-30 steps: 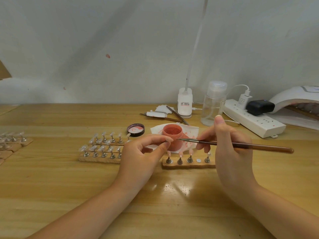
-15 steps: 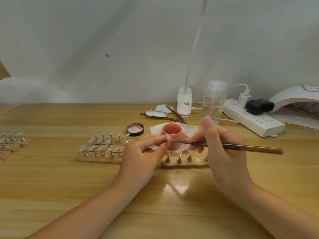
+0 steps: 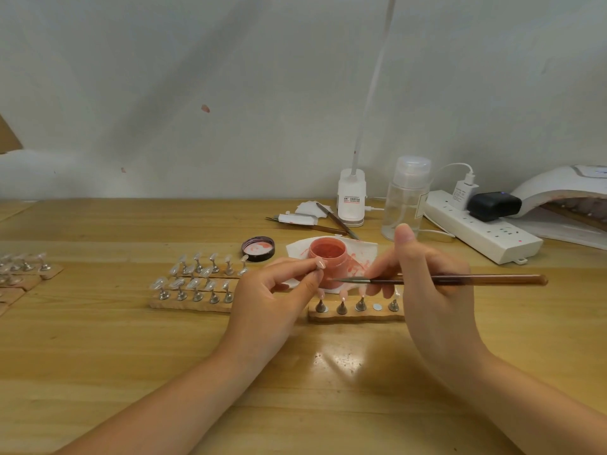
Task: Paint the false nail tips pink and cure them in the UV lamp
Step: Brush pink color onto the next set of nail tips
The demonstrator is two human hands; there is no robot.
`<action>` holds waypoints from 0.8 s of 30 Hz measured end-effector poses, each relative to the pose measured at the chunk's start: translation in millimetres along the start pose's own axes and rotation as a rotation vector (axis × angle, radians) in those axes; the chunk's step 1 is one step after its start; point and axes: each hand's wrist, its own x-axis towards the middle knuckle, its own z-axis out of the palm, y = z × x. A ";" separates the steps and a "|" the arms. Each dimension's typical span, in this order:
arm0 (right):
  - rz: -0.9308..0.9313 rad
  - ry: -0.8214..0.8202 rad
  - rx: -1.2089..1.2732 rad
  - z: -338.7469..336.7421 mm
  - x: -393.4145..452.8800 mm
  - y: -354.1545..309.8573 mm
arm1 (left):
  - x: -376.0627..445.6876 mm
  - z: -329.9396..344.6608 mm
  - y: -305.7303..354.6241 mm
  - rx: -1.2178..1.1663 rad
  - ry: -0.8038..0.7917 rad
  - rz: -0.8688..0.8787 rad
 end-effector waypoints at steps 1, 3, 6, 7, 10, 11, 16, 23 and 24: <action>0.004 0.012 0.013 -1.4 0.0 0.0 | 0.1 0.1 0.0 -0.005 0.009 -0.002; -0.009 0.024 0.016 -2.3 1.0 -0.2 | 0.1 0.3 -0.2 -0.005 0.015 0.004; -0.038 0.009 -0.024 1.2 4.5 -1.2 | -0.2 0.3 -0.3 0.013 0.000 0.023; -0.036 0.003 -0.036 2.8 5.6 -1.6 | -0.2 0.2 -0.5 0.018 -0.005 0.029; -0.048 -0.038 -0.071 5.2 6.1 -1.2 | 0.1 0.4 -1.3 0.033 -0.005 0.039; -0.051 -0.047 -0.076 4.5 5.1 -0.9 | 0.2 0.6 -1.3 0.038 0.000 0.040; 0.004 0.011 -0.007 -3.1 1.7 0.2 | 0.1 0.0 -1.0 0.046 0.028 0.018; -0.070 -0.050 -0.099 4.1 8.3 -1.2 | -0.5 0.6 -0.7 0.071 0.015 -0.008; -0.064 -0.055 -0.105 3.9 8.0 -0.6 | -0.6 0.6 -0.7 0.069 0.017 -0.012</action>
